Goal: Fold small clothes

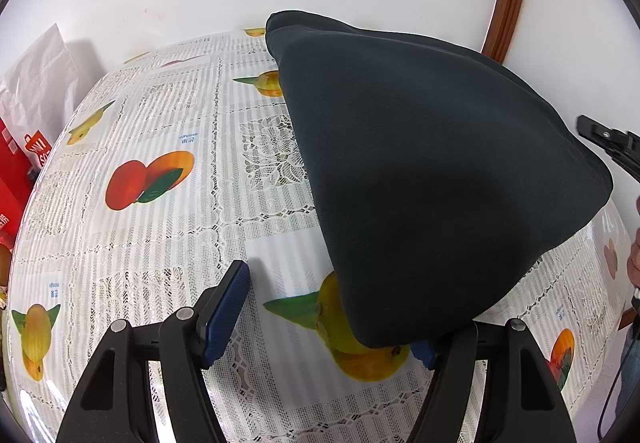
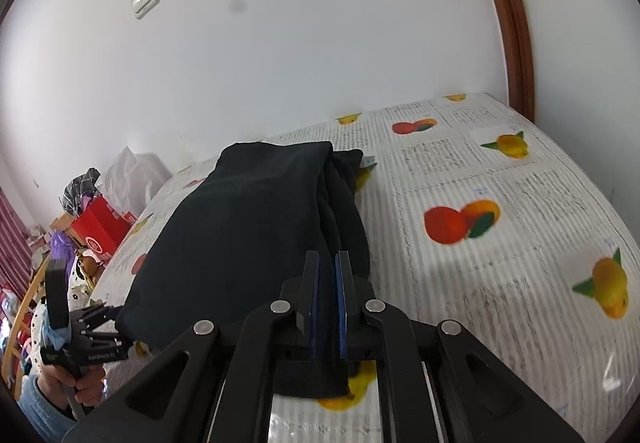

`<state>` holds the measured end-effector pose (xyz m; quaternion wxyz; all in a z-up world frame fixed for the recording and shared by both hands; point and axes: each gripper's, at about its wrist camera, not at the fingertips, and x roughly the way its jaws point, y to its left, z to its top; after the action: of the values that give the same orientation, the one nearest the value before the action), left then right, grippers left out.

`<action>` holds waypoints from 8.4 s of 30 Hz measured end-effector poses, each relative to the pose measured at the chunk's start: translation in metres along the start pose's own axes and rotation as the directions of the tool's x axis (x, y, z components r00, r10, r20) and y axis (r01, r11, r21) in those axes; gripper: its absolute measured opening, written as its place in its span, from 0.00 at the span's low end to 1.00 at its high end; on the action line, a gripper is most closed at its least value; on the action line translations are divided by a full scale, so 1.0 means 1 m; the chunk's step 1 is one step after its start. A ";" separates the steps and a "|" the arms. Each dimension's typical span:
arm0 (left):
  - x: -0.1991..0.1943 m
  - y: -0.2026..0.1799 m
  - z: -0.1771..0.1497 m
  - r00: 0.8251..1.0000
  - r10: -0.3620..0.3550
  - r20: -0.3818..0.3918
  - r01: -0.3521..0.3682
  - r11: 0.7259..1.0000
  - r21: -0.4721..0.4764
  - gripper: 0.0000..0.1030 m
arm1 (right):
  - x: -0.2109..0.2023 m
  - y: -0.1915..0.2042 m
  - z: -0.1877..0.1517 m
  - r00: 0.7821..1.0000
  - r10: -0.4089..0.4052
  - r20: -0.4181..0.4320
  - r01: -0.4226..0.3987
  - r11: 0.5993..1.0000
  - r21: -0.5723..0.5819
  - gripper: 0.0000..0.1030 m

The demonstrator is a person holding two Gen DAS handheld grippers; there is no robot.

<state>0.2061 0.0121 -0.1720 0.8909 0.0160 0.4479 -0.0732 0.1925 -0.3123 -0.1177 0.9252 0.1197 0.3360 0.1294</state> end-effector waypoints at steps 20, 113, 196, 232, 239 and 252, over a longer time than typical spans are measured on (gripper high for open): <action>-0.001 -0.001 0.000 1.000 -0.001 0.003 0.001 1.000 0.003 0.68 | 0.017 -0.014 0.000 0.998 0.065 0.007 -0.065 0.993 0.103 0.03; 0.010 0.046 0.114 0.998 0.012 0.064 -0.007 0.997 -0.071 0.65 | 0.213 0.031 0.129 0.940 -0.085 -0.330 0.091 0.996 0.002 0.11; -0.026 -0.010 -0.007 0.984 -0.173 -0.045 0.173 0.985 0.000 0.40 | 0.006 -0.002 -0.065 0.963 -0.180 -0.199 0.148 0.975 -0.163 0.27; -0.022 0.034 -0.004 0.988 -0.147 -0.055 0.138 0.980 -0.145 0.19 | 0.001 0.017 -0.042 0.985 -0.118 -0.128 0.104 0.988 -0.113 0.16; -0.049 0.033 -0.009 0.994 -0.108 -0.006 0.107 0.987 -0.119 0.33 | -0.020 0.033 -0.018 0.996 -0.089 -0.026 0.087 0.992 -0.094 0.16; -0.050 0.018 0.029 0.996 -0.074 0.057 0.077 0.995 -0.060 0.43 | 0.022 0.060 -0.024 0.980 -0.179 -0.083 0.164 0.973 -0.166 0.16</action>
<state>0.2029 0.0327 -0.1155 0.8995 -0.0306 0.4257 -0.0934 0.1836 -0.2458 -0.1306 0.9221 0.0102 0.3783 0.0809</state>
